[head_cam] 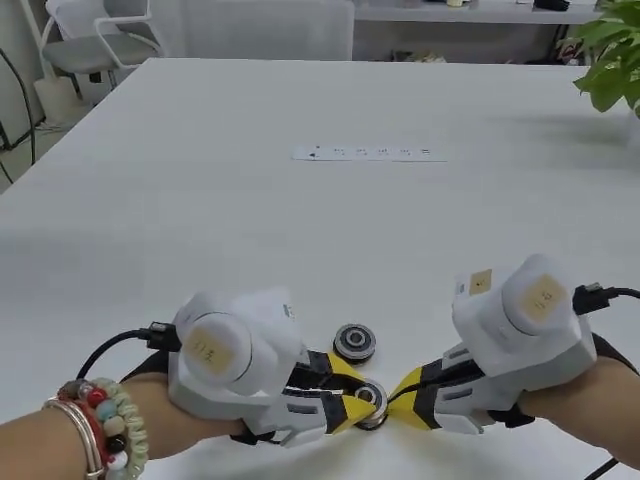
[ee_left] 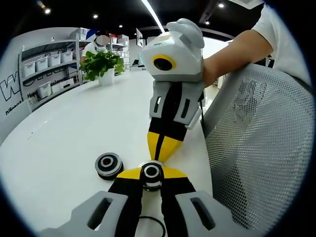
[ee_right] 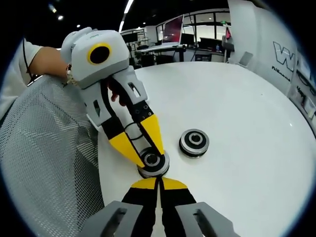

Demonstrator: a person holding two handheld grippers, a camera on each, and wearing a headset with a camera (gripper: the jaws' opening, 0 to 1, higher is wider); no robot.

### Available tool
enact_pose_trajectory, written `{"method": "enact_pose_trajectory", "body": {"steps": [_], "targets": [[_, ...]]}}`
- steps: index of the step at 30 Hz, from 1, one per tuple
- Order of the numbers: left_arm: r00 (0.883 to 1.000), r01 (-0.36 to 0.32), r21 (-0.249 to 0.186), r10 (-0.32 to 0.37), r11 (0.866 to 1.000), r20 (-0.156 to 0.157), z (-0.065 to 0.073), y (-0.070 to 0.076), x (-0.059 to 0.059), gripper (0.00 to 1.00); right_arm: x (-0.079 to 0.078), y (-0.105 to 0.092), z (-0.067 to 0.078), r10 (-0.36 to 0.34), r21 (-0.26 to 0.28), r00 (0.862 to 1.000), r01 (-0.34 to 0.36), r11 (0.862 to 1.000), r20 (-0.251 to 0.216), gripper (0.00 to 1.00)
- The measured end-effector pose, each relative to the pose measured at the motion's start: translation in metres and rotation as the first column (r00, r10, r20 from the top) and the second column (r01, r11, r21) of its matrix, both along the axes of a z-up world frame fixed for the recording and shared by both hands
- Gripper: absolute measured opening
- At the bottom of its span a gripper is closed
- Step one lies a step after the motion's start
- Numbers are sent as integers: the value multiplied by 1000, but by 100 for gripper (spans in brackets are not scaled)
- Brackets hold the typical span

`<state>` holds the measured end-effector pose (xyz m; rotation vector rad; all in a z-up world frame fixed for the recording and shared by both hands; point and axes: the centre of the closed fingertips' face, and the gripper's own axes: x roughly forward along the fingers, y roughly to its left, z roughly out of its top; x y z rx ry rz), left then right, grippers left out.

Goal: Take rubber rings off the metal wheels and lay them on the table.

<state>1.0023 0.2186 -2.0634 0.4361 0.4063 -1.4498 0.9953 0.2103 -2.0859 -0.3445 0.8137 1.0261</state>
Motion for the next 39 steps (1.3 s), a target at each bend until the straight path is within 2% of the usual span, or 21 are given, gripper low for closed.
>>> {"method": "enact_pose_trajectory", "body": {"steps": [4, 11, 14, 17, 18, 21, 22, 24, 29, 39], "targets": [[1000, 4, -10, -4, 1000, 4, 0, -1, 0, 9, 1, -3, 1, -34, 6, 999, 34, 999, -27, 0], [1000, 5, -7, -5, 1000, 0, 0, -1, 0, 8, 4, -6, 5, -117, 63, 989, 123, 990, -88, 0], [1000, 8, -8, -8, 1000, 1, 0, -1, 0, 8, 3, -6, 7, -165, 97, 975, 180, 979, -151, 0], [1000, 4, -8, -4, 1000, 1, 0, -1, 1, 8, 8, -4, 15, -198, 158, 964, 226, 961, -175, 0], [1000, 3, -8, -3, 1000, 2, 0, -1, 1, 8, 7, -6, 15, -198, 149, 963, 226, 963, -182, 0], [1000, 6, -6, -6, 1000, 8, 0, -2, 1, 8, 6, -4, 15, -202, 147, 962, 229, 962, -182, 0], [1000, 6, -5, -6, 1000, 12, 0, -2, 2, 8, 7, -2, 17, -211, 152, 958, 242, 958, -193, 0], [1000, 1, -3, -1, 1000, 14, 0, -2, 2, 8, 6, -1, 17, -205, 134, 964, 228, 964, -171, 0], [1000, -3, -4, 3, 1000, 13, 0, -2, 3, 8, 6, 0, 18, -211, 142, 961, 238, 961, -181, 0], [1000, -4, -5, 4, 1000, 15, 0, -3, 4, 9, 6, 3, 20, -198, 157, 963, 228, 961, -183, 0]]}}
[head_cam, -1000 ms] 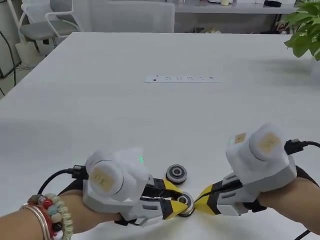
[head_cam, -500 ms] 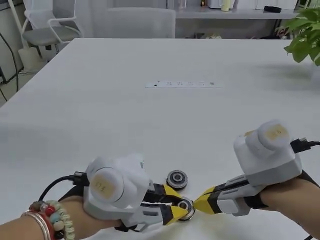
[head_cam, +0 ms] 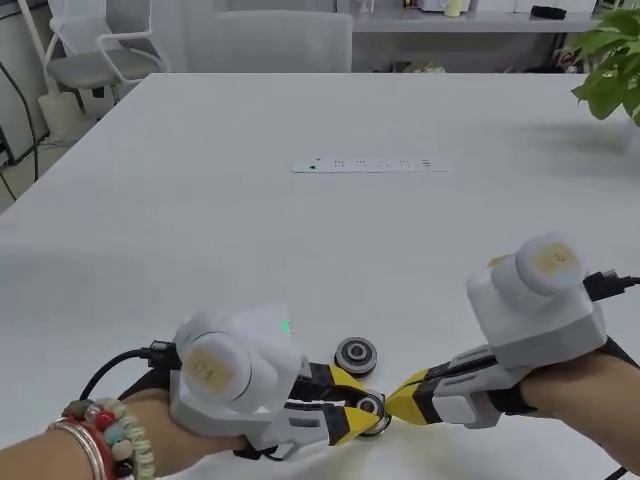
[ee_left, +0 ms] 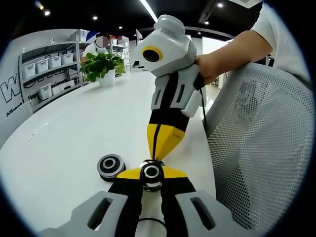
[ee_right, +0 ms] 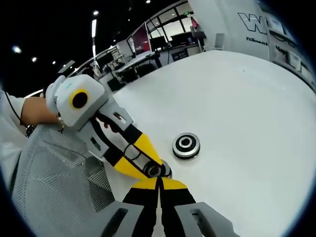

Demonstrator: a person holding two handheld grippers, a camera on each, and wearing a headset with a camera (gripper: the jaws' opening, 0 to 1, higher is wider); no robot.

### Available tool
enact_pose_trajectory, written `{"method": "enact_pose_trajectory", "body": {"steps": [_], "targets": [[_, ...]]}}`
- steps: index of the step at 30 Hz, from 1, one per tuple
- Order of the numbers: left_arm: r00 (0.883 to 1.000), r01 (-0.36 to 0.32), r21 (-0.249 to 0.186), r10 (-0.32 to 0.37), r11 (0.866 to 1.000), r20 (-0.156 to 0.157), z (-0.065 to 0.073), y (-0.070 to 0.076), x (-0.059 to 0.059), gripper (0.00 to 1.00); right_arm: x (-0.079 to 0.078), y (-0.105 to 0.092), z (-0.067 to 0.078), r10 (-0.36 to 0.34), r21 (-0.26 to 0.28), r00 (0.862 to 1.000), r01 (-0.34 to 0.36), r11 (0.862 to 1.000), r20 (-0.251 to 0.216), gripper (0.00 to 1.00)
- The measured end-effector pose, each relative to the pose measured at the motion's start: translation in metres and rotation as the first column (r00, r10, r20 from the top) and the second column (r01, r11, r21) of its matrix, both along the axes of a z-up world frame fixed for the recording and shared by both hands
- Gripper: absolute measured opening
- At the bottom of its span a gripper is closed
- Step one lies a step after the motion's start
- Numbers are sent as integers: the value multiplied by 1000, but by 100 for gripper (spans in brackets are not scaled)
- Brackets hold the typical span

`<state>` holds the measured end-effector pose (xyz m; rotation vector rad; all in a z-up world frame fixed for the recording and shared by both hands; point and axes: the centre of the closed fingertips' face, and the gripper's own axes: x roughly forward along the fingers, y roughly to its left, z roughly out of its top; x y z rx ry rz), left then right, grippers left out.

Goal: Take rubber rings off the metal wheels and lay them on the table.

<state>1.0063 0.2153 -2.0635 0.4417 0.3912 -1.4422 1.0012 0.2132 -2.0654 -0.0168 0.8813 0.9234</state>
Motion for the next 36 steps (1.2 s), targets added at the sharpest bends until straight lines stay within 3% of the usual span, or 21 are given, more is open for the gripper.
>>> {"method": "enact_pose_trajectory", "body": {"steps": [6, 20, 27, 34, 36], "targets": [[1000, -3, 0, 3, 1000, 0, 0, 0, 0, 9, 0, 3, 3, 3, 19, 1000, -3, 1000, 1, 0], [1000, -8, -3, 8, 1000, -4, 0, -1, 1, 9, 0, 4, 3, 16, 9, 1000, -16, 1000, 11, 0], [1000, -10, -5, 10, 1000, -4, 0, -2, 1, 9, 1, 9, 10, 10, 54, 1000, -11, 998, 7, 0], [1000, -14, 10, 14, 1000, -4, 0, -2, 1, 9, -2, 10, 7, 16, 31, 1000, -16, 999, 6, 0], [1000, -15, 17, 15, 1000, -8, 0, -3, 1, 9, -2, 8, 2, 11, 4, 1000, -11, 1000, -1, 0]]}}
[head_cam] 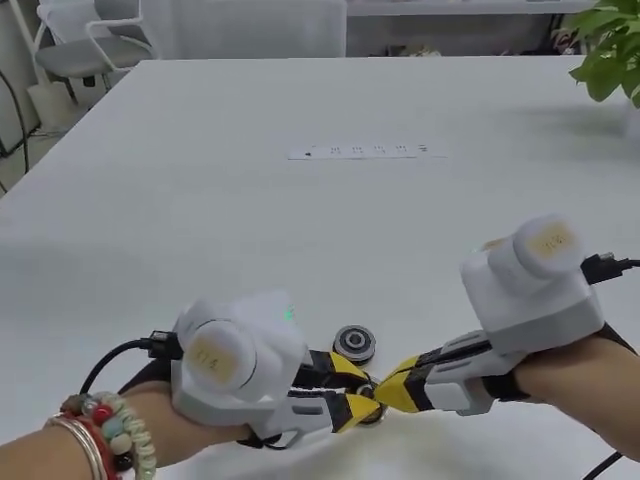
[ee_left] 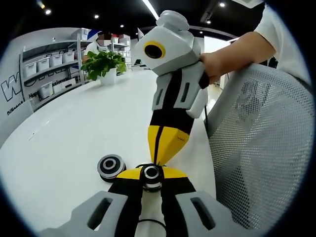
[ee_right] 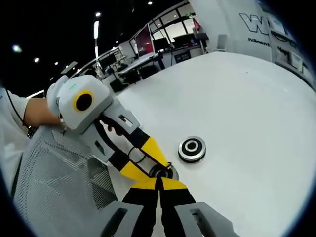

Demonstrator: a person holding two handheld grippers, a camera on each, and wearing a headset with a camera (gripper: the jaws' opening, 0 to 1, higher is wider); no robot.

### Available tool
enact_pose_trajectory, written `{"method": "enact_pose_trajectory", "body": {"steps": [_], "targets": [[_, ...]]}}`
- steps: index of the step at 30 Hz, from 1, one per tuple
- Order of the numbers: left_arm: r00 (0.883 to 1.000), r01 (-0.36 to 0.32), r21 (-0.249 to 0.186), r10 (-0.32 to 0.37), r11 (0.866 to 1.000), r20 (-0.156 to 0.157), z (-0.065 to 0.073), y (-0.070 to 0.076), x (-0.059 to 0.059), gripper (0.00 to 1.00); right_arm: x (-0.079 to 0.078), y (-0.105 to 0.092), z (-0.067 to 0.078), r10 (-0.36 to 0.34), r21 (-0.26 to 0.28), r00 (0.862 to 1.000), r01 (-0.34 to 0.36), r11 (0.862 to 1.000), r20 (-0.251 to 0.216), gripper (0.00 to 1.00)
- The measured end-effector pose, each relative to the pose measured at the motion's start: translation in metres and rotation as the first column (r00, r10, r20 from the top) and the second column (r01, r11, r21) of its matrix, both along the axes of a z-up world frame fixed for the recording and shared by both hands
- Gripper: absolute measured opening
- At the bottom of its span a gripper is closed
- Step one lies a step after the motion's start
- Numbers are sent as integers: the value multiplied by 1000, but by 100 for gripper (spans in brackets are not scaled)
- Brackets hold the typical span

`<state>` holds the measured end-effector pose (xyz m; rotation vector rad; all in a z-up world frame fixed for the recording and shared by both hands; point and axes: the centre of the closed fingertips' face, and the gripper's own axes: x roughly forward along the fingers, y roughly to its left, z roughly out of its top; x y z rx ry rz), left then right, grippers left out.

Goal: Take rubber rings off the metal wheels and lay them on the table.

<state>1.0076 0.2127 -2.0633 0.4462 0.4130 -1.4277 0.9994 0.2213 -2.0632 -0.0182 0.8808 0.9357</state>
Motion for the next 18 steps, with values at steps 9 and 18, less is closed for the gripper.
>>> {"method": "enact_pose_trajectory", "body": {"steps": [9, 18], "targets": [[999, 30, 47, -31, 998, 19, 4, 3, -1, 8, 0, -2, -3, -7, -10, 1000, 7, 1000, -7, 0], [998, 63, -29, -64, 998, -22, 40, -1, -11, 27, 1, -4, -1, -26, -1, 1000, 26, 1000, -16, 0]]}}
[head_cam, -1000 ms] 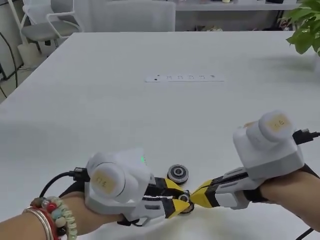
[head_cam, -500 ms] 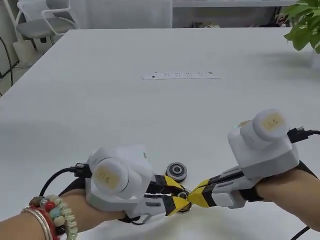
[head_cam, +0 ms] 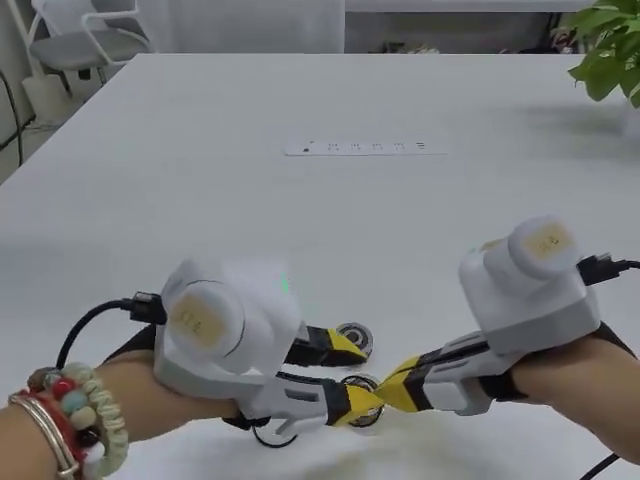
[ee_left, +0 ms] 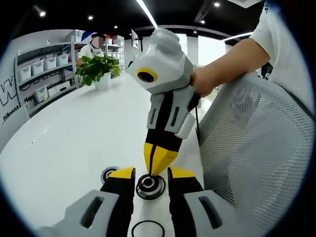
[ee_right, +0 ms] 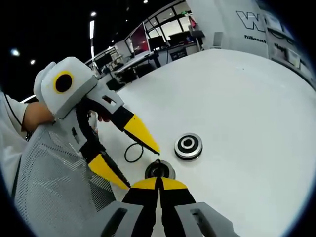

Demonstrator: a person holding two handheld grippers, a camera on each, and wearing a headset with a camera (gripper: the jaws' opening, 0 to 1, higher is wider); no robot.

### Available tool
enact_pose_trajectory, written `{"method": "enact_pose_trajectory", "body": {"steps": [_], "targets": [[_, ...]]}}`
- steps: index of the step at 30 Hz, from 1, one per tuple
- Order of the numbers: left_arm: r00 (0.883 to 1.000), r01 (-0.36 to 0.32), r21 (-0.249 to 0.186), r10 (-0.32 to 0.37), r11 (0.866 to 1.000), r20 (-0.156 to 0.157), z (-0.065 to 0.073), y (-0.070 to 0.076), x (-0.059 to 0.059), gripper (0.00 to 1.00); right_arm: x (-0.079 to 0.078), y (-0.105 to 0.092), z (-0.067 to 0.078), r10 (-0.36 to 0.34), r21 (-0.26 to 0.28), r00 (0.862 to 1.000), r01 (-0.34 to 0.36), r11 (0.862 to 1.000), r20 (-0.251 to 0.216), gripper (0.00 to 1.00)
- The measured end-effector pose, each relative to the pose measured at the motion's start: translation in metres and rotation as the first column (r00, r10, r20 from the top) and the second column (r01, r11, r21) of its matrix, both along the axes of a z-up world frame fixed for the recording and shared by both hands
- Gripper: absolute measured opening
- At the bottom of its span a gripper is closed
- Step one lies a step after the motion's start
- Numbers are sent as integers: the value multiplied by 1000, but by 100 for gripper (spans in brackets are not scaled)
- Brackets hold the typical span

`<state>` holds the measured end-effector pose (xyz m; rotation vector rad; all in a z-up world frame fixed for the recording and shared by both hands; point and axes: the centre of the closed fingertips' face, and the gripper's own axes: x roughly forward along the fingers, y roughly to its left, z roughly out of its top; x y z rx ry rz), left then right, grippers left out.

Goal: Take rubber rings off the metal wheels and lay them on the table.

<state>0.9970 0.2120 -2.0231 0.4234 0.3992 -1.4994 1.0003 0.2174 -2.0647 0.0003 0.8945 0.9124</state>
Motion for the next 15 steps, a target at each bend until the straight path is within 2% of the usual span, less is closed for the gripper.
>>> {"method": "enact_pose_trajectory", "body": {"steps": [1, 5, 9, 10, 13, 15], "targets": [[1000, 4, -4, -4, 1000, -4, 4, 0, -1, 30, 0, 0, 0, -2, 1, 1000, 2, 1000, -1, 0], [998, 6, -9, -6, 1000, 60, 22, 2, 1, 44, 2, -2, 1, -6, -2, 1000, 6, 1000, 3, 0], [997, 24, -26, -22, 999, 76, 43, 5, -3, 50, 4, -6, 4, -21, 7, 1000, 21, 1000, 6, 0], [995, 26, -37, -22, 999, 92, 49, 7, -3, 53, 4, -6, 4, -23, 8, 1000, 23, 1000, 7, 0], [995, 16, -39, -12, 999, 104, 56, 12, -2, 66, 5, -7, 5, -27, 11, 1000, 26, 1000, 8, 0], [994, 9, -44, -4, 999, 113, 61, 17, -2, 70, 5, -7, 6, -25, 11, 1000, 25, 1000, 10, 0]]}}
